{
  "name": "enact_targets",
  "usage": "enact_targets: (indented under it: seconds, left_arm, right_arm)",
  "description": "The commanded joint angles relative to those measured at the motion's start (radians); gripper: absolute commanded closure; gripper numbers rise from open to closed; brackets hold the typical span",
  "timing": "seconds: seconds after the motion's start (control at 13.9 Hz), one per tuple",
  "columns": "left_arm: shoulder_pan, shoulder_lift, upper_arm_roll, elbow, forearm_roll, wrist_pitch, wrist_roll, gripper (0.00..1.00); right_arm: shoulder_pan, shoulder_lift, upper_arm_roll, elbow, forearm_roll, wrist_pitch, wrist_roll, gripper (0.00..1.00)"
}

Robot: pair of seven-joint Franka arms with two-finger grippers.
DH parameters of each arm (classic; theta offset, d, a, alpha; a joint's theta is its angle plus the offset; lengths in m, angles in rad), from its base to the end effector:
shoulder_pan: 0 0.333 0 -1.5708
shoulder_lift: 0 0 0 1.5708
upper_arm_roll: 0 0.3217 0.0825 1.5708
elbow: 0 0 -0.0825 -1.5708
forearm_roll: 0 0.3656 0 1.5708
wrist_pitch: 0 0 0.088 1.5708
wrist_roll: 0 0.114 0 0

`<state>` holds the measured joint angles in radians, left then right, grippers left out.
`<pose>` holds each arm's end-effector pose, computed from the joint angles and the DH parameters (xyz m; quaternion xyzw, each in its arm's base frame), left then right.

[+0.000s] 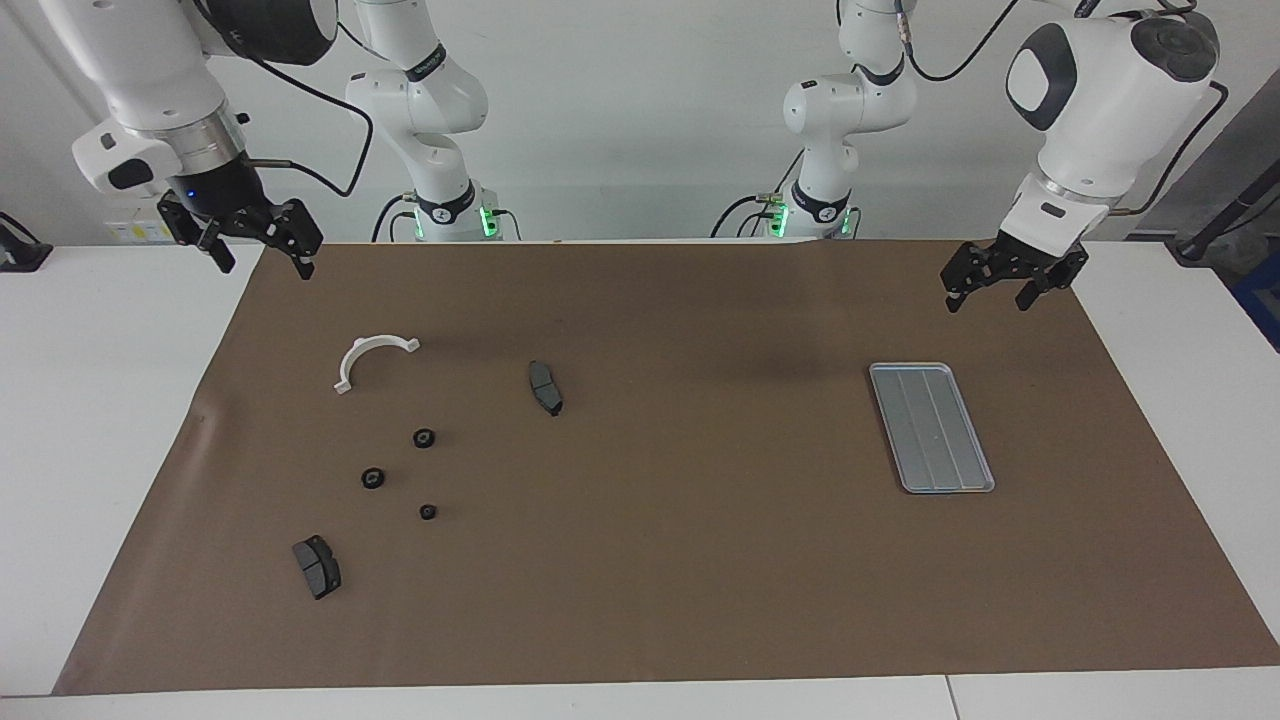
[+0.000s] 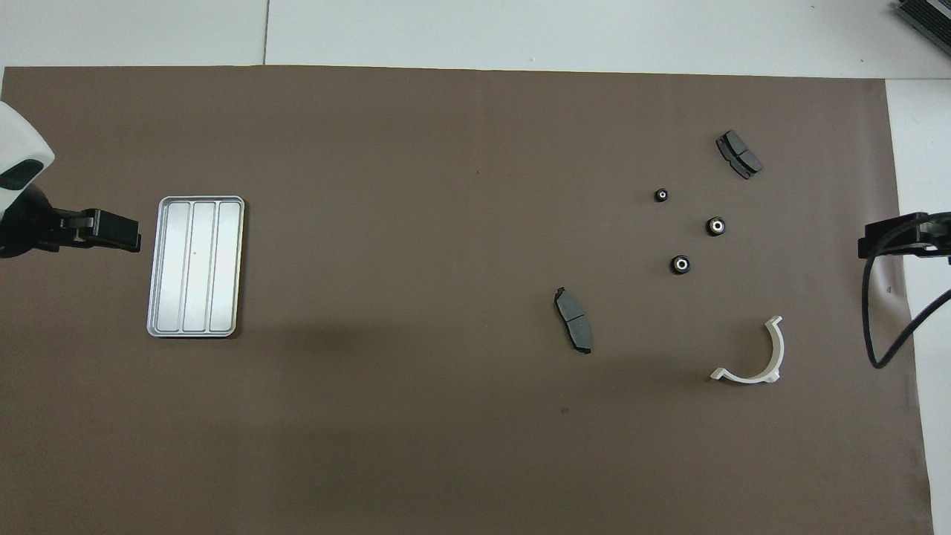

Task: Pick bearing gear from pile to tray
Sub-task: 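Move the right gripper toward the black bearing rings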

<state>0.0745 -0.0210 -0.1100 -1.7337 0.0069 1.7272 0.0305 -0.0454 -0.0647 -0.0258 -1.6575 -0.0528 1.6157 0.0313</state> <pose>0.5387 -0.0190 0.5735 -0.9994 0.0335 -0.0072 0.0045 0.5177 -0.0432 0.6220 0.9983 -0.0503 0.0109 0.0258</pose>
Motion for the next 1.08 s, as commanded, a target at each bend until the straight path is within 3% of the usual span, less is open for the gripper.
enact_targets:
  seconds: [0.0,0.36,0.65,0.79,1.0]
  left_arm:
    - [0.008,-0.022,-0.002,-0.015,0.010,-0.012,0.014,0.00]
    - [0.008,-0.022,-0.002,-0.015,0.010,-0.014,0.014,0.00]
    - [0.008,-0.022,-0.002,-0.015,0.010,-0.014,0.014,0.00]
    - [0.008,-0.022,-0.002,-0.015,0.010,-0.012,0.014,0.00]
    - [0.008,-0.022,-0.002,-0.014,0.010,-0.014,0.014,0.00]
  right_arm:
    - [-0.010,-0.009,0.007,-0.019,0.002,0.010,-0.016,0.00]
    - [-0.004,-0.010,0.007,-0.024,0.004,0.019,-0.007,0.00]
    - [-0.002,0.012,0.009,-0.044,0.033,0.105,-0.013,0.00]
    - [-0.002,0.055,0.009,-0.048,0.039,0.134,-0.016,0.00]
    - [-0.002,0.164,0.009,-0.051,0.039,0.269,-0.019,0.00]
